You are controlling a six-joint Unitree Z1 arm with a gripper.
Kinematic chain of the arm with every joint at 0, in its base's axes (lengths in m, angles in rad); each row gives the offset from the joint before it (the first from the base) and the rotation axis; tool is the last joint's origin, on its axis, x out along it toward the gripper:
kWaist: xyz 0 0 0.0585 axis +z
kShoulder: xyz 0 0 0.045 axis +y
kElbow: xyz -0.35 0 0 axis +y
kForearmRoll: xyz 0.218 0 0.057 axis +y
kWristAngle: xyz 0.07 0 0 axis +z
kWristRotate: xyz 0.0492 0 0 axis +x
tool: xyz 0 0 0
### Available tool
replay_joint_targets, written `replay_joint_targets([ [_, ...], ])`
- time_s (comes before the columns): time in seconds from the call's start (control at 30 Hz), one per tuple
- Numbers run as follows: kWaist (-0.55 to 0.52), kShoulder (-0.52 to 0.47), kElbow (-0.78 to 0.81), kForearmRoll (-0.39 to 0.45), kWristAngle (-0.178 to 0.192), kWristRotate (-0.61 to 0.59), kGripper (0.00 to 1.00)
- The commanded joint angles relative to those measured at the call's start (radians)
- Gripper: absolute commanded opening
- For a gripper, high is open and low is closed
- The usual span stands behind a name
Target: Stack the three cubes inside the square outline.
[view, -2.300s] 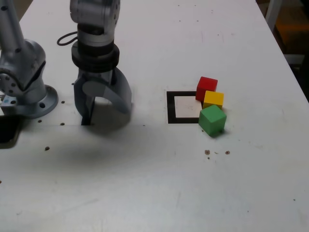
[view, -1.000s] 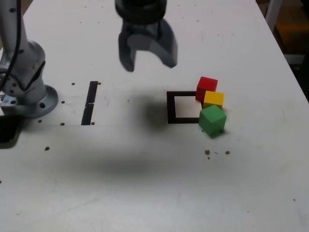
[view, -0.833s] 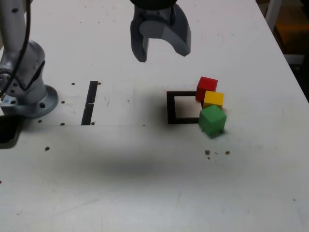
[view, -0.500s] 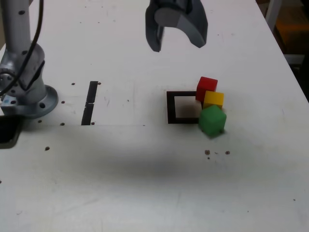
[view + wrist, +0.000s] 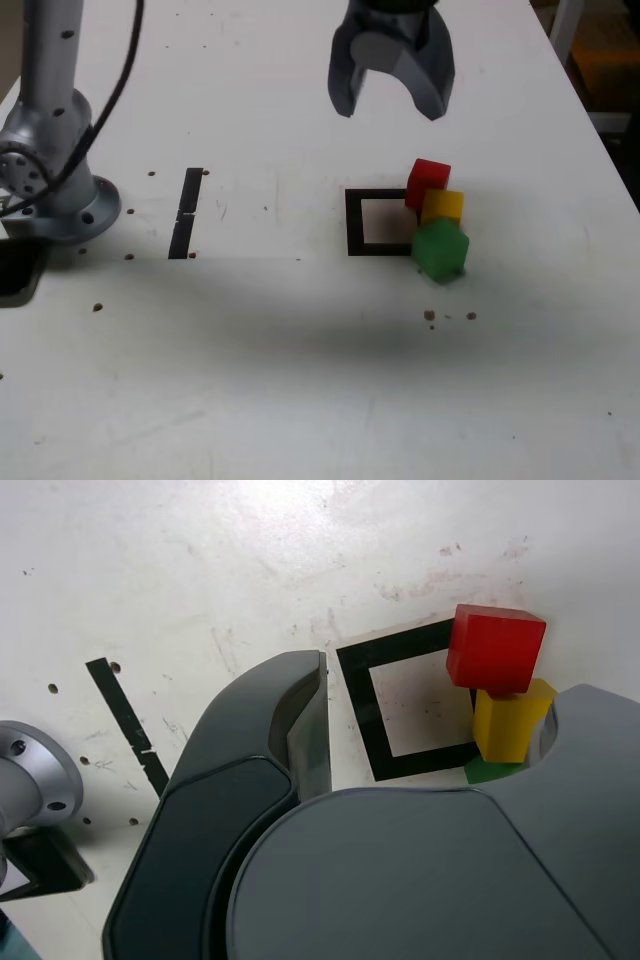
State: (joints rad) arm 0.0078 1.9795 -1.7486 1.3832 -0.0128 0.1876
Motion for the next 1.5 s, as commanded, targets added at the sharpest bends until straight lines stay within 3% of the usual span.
replay_joint_targets([
  [0.0, 0.002, 0.028, -0.009, -0.001, -0.005, 0.006, 0.79],
  [0.3, 0.010, 0.119, -0.071, -0.009, -0.002, 0.039, 0.79],
  [1.0, 0.032, 0.205, -0.094, -0.014, 0.007, 0.057, 0.79],
  [1.47, 0.034, 0.253, -0.115, -0.021, -0.006, 0.058, 0.79],
])
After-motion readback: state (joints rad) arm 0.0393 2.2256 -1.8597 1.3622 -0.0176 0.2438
